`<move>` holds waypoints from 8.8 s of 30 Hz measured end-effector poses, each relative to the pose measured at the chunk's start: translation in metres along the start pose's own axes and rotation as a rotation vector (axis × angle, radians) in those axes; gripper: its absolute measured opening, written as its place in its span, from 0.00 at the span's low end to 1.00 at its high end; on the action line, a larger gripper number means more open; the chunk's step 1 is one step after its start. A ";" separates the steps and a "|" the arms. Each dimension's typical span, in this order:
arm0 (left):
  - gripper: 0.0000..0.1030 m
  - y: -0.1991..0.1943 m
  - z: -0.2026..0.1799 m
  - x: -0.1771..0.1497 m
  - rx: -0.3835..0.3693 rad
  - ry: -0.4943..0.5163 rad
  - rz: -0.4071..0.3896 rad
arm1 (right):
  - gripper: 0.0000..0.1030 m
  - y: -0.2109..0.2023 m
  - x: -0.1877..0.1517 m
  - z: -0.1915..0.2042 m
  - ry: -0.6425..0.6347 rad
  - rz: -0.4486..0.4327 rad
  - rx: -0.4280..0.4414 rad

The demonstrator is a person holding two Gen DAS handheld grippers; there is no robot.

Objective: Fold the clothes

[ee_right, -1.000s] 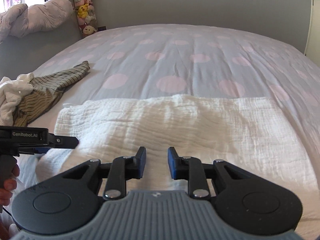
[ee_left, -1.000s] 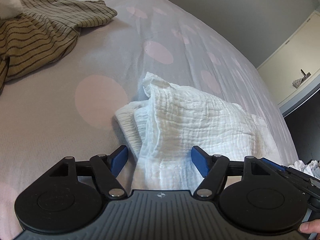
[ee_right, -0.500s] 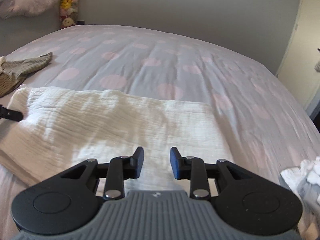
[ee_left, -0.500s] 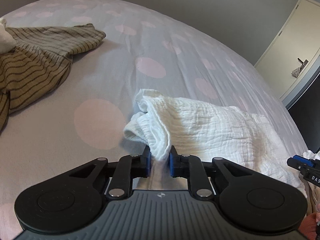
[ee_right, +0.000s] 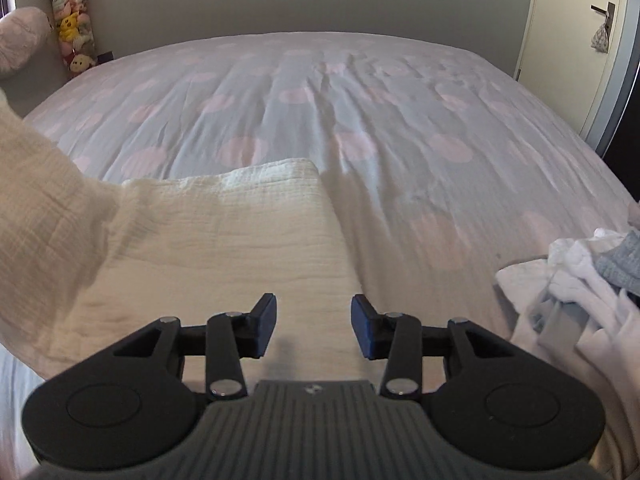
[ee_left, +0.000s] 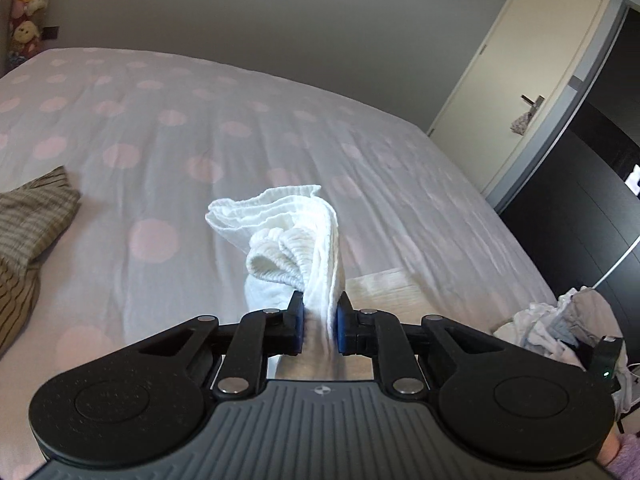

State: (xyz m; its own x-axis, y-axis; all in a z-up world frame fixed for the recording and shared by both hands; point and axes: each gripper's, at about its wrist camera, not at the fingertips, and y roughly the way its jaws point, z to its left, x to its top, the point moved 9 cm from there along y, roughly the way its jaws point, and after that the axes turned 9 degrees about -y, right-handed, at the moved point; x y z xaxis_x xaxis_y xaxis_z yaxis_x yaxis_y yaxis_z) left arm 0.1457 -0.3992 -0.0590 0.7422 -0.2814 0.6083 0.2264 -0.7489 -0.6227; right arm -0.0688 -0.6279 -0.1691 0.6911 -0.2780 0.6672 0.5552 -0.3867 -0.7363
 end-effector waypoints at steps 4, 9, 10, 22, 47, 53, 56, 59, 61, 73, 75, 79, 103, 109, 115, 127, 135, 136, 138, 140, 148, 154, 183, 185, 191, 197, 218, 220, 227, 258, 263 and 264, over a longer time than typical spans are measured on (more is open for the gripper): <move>0.12 0.024 -0.062 -0.004 -0.065 0.049 0.045 | 0.44 0.001 -0.016 -0.022 0.145 0.003 0.069; 0.12 0.076 -0.126 -0.020 -0.066 0.135 0.106 | 0.44 0.010 -0.028 -0.043 0.348 0.014 0.165; 0.12 0.088 -0.136 -0.026 -0.059 0.148 0.121 | 0.44 0.011 -0.029 -0.043 0.366 0.008 0.188; 0.13 0.203 -0.139 -0.096 0.104 0.109 0.328 | 0.44 0.011 -0.030 -0.043 0.414 -0.040 0.255; 0.44 0.081 -0.069 -0.109 0.150 0.221 0.135 | 0.22 -0.031 -0.005 -0.025 0.269 -0.279 0.229; 0.44 0.082 -0.038 -0.142 0.150 0.125 0.164 | 0.22 -0.016 0.004 0.022 0.014 -0.195 0.234; 0.44 0.094 -0.033 -0.155 0.150 0.092 0.199 | 0.22 0.009 -0.008 0.017 0.038 -0.047 0.192; 0.45 0.112 -0.026 -0.167 0.201 0.079 0.256 | 0.28 0.026 -0.024 0.004 0.121 0.069 0.173; 0.47 0.120 -0.023 -0.172 0.218 0.082 0.274 | 0.28 0.031 -0.029 0.000 0.161 0.092 0.193; 0.58 0.092 0.005 -0.133 0.140 -0.094 0.173 | 0.75 0.010 -0.012 -0.034 0.388 -0.100 0.267; 0.58 0.097 0.007 -0.126 0.121 -0.122 0.170 | 0.84 0.017 -0.009 -0.039 0.411 -0.092 0.268; 0.58 0.118 0.009 -0.124 0.102 -0.162 0.181 | 0.88 0.043 -0.002 -0.040 0.382 -0.052 0.276; 0.47 0.185 0.021 -0.108 -0.063 -0.260 0.115 | 0.40 0.112 0.015 -0.018 0.282 -0.107 0.478; 0.29 0.167 0.008 -0.102 -0.064 -0.215 0.096 | 0.32 0.095 0.022 -0.012 0.267 -0.171 0.476; 0.28 0.123 -0.011 -0.083 -0.083 -0.167 0.032 | 0.31 0.053 0.037 -0.004 0.252 -0.255 0.466; 0.28 0.030 -0.148 -0.045 -0.311 -0.007 -0.087 | 0.31 -0.124 0.077 -0.065 0.227 -0.515 0.408; 0.28 0.018 -0.291 -0.063 -0.519 0.141 -0.019 | 0.31 -0.240 0.064 -0.171 0.184 -0.521 0.275; 0.28 0.020 -0.310 -0.068 -0.546 0.153 -0.002 | 0.31 -0.253 0.061 -0.185 0.166 -0.515 0.249; 0.28 0.026 -0.344 -0.080 -0.588 0.186 0.028 | 0.32 -0.277 0.056 -0.212 0.147 -0.494 0.204; 0.28 0.031 -0.375 -0.094 -0.623 0.218 0.058 | 0.32 -0.297 0.049 -0.239 0.139 -0.470 0.164; 0.28 0.080 -0.435 -0.147 -0.661 0.224 0.210 | 0.32 -0.311 0.025 -0.320 0.054 -0.312 0.073; 0.27 0.127 -0.417 -0.174 -0.572 0.218 0.265 | 0.32 -0.250 0.011 -0.343 -0.006 -0.216 0.115; 0.31 0.092 -0.405 -0.135 -0.429 0.519 0.131 | 0.49 -0.264 -0.030 -0.289 0.047 -0.262 0.000; 0.29 0.099 -0.401 -0.135 -0.405 0.562 0.124 | 0.51 -0.266 -0.041 -0.271 0.061 -0.260 0.016; 0.30 0.118 -0.383 -0.138 -0.386 0.662 0.146 | 0.64 -0.269 -0.080 -0.233 0.073 -0.229 -0.035; 0.41 0.138 -0.377 -0.148 -0.392 0.688 0.195 | 0.65 -0.271 -0.104 -0.217 0.162 -0.237 -0.080; 0.01 0.146 -0.386 -0.146 -0.370 0.833 0.180 | 0.07 -0.262 -0.122 -0.199 0.155 -0.153 -0.221; 0.01 0.154 -0.382 -0.151 -0.331 0.862 0.181 | 0.06 -0.255 -0.130 -0.198 0.173 -0.129 -0.220; 0.01 0.158 -0.366 -0.152 -0.248 0.937 0.182 | 0.06 -0.255 -0.148 -0.199 0.190 -0.085 -0.225; 0.01 0.236 -0.448 -0.195 -0.472 0.721 0.396 | 0.34 -0.169 -0.095 -0.282 0.279 -0.213 -0.219; 0.01 0.241 -0.444 -0.198 -0.475 0.739 0.397 | 0.34 -0.162 -0.102 -0.282 0.243 -0.231 -0.222; 0.01 0.241 -0.444 -0.198 -0.477 0.739 0.398 | 0.34 -0.162 -0.102 -0.282 0.243 -0.234 -0.221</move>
State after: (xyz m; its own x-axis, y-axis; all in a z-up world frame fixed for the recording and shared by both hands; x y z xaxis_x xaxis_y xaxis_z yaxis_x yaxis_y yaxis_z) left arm -0.2268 -0.7900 -0.1111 0.0879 -0.7520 0.6533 -0.3567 -0.6361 -0.6842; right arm -0.3591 -0.7847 -0.0861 0.4133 -0.3496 0.8408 0.5533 -0.6369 -0.5368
